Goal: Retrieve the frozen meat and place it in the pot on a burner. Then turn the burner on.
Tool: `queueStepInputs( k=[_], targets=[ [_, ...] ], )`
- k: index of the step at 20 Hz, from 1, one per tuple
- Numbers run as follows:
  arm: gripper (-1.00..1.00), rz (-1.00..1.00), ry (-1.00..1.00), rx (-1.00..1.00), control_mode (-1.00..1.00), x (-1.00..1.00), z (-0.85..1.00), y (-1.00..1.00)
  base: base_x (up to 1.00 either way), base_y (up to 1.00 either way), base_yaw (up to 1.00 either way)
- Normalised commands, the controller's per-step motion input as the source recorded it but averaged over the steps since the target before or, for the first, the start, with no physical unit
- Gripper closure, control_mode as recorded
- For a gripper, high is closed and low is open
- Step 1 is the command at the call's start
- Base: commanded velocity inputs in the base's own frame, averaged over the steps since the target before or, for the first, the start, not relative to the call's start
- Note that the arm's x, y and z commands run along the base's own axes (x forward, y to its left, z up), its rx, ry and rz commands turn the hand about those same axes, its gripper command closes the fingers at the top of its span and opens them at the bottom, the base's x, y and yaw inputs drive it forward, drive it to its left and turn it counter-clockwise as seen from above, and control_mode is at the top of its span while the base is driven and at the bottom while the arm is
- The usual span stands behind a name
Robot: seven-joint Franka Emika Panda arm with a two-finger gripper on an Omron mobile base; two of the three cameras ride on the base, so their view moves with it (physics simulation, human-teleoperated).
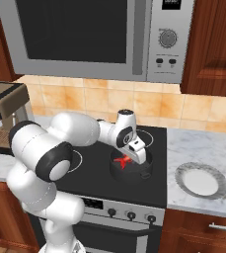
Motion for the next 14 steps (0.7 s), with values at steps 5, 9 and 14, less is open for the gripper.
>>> queueStepInputs(
  k=[5, 9, 14],
  targets=[
    [-1.00, 0.00, 0.00, 0.00, -1.00, 0.00, 0.00, 0.00, 0.00, 0.00, 0.00],
    [-1.00, 0.00, 0.00, 0.00, -1.00, 0.00, 0.00, 0.00, 0.00, 0.00, 0.00],
    [-1.00, 0.00, 0.00, 0.00, -1.00, 0.00, 0.00, 0.00, 0.00, 0.00, 0.00]
  ],
)
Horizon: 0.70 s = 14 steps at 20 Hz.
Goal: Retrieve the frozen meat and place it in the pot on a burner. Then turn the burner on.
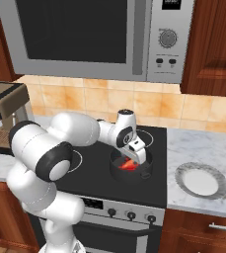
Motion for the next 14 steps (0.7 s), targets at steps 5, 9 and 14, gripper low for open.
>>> queueStepInputs(
  k=[5, 9, 14],
  targets=[
    [-1.00, 0.00, 0.00, 0.00, -1.00, -0.15, 0.25, -0.04, 0.00, 0.00, 0.00],
    [-1.00, 0.00, -0.07, 0.00, -1.00, -0.23, 0.30, 0.00, 0.00, 0.00, 0.00],
    [-1.00, 0.00, -0.09, 0.00, -1.00, -0.46, 0.22, 0.00, 0.00, 0.00, 0.00]
  ],
)
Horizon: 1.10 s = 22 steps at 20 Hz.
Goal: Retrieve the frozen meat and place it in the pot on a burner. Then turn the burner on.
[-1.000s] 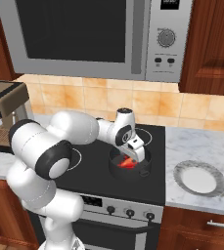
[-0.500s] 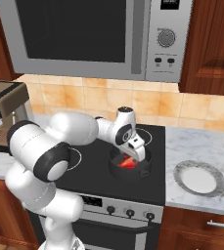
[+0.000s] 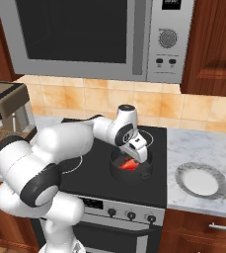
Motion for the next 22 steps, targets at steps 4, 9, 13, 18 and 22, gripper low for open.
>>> queueStepInputs(
  k=[4, 9, 13, 18, 22],
  targets=[
    [-1.00, 0.00, -0.07, -0.01, -1.00, -0.65, 0.34, 0.00, 0.00, 0.00, 0.00],
    [-1.00, 0.05, -0.04, -0.03, -1.00, -0.86, 0.22, 0.00, 0.00, 0.00, 0.00],
    [-1.00, 0.09, 0.00, -0.06, -1.00, -0.94, 0.05, 0.00, 0.00, 0.00, 0.00],
    [-1.00, 0.15, -0.03, -0.05, -1.00, -0.97, 0.18, 0.00, 0.00, 0.00, 0.00],
    [-1.00, 0.17, -0.11, 0.00, -1.00, -0.92, 0.11, 0.00, 0.00, 0.00, 0.00]
  ],
)
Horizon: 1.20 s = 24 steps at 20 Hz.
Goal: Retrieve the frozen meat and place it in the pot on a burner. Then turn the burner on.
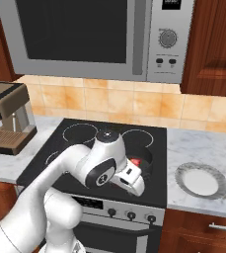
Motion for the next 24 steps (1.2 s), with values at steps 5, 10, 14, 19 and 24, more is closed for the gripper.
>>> queueStepInputs(
  k=[5, 10, 14, 19, 24],
  targets=[
    [-1.00, 0.12, -0.13, -0.01, -1.00, -0.75, 0.00, 0.00, 0.00, 0.00, 0.00],
    [-1.00, 0.04, -0.07, -0.04, -1.00, -0.40, 0.00, 0.00, 0.00, 0.00, 0.00],
    [-1.00, 0.00, -0.13, -0.06, -1.00, -0.15, 0.00, 0.00, 0.00, 0.00, 0.00],
    [-1.00, 0.00, -0.13, -0.10, -1.00, -0.01, 0.00, 0.00, 0.00, 0.00, 0.00],
    [-1.00, 0.00, -0.04, -0.10, -1.00, 0.00, -0.07, -0.04, 0.00, 0.00, 0.00]
  ],
)
